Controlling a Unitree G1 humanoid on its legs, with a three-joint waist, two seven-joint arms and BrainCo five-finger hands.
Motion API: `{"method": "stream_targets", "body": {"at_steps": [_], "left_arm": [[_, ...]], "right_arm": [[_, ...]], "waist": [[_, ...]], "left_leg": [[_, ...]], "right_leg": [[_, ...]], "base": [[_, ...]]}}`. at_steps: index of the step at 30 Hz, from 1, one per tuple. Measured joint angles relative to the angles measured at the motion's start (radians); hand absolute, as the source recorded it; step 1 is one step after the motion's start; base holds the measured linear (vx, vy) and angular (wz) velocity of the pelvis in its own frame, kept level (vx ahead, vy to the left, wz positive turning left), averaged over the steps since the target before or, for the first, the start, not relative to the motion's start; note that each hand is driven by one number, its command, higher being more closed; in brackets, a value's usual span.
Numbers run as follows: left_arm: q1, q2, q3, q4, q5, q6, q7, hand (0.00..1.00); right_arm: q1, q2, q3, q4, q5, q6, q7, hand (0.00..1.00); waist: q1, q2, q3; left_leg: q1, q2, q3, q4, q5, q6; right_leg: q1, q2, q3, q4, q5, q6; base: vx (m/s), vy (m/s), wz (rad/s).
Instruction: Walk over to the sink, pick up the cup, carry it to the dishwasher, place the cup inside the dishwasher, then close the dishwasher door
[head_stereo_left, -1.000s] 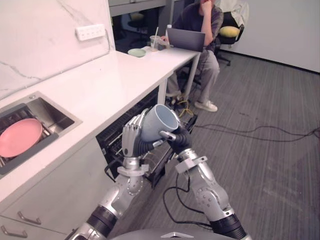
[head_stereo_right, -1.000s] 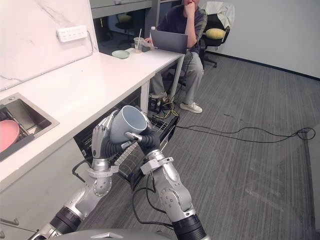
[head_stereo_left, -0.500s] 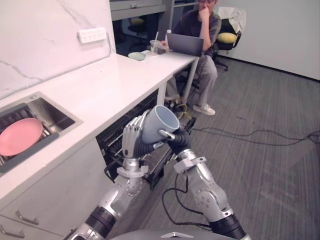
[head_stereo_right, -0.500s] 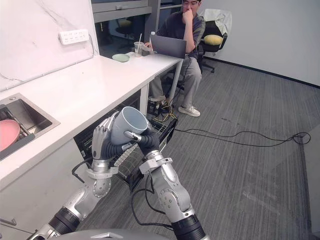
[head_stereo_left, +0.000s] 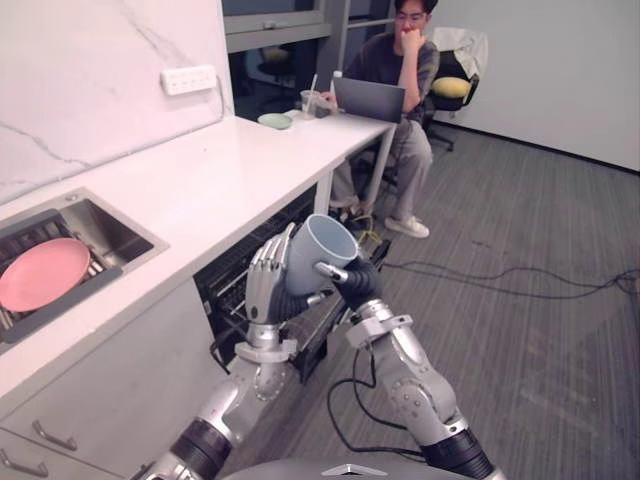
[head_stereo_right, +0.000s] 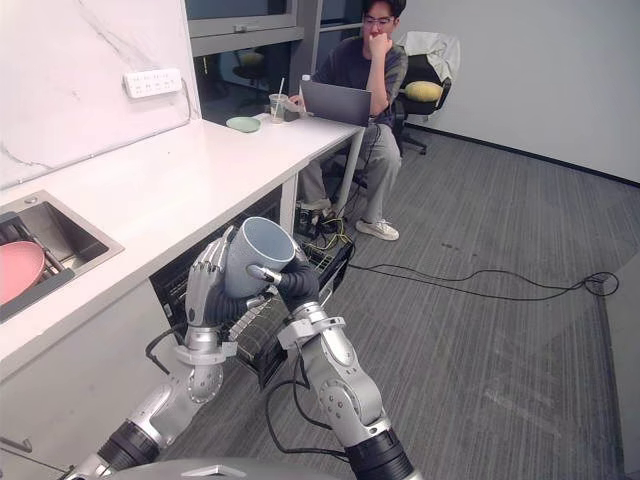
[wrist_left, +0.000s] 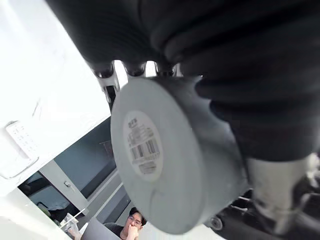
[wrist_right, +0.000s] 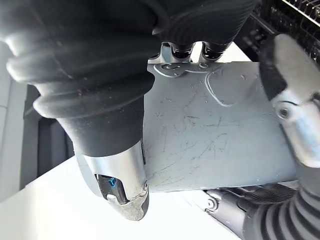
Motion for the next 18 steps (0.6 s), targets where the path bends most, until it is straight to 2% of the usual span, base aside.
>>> {"method": "stream_targets", "body": {"at_steps": [8,14,18], "left_arm": [[0.027,-0.001,0.000,0.000,-0.052,0.018,-0.004,0.00],[0.042,-0.003,0.028,0.000,-0.112,0.067,0.001,0.00],[0.068,-0.017,0.125,0.002,-0.215,0.089,0.003,0.00]], "right_arm": [[0.001,0.030,-0.006,0.000,-0.007,-0.030,-0.033,1.00],[0.004,0.046,-0.020,0.000,0.024,-0.070,-0.067,1.00],[0.015,0.065,-0.073,0.000,0.020,-0.070,-0.084,1.00]], "waist": [[0.000,0.000,0.000],[0.000,0.001,-0.001],[0.000,0.002,-0.001]], "left_leg": [[-0.003,0.000,-0.005,0.000,0.000,0.000],[-0.004,0.000,-0.013,0.000,0.001,-0.001],[-0.002,0.000,-0.024,0.000,0.003,-0.002]], "right_leg": [[0.000,0.000,-0.006,-0.002,0.000,0.000],[0.004,-0.001,-0.014,-0.003,0.000,0.000],[0.013,-0.002,-0.026,-0.005,0.001,-0.003]], "base": [[0.00,0.000,0.00],[0.00,0.000,0.03],[0.00,-0.001,0.08]]}}
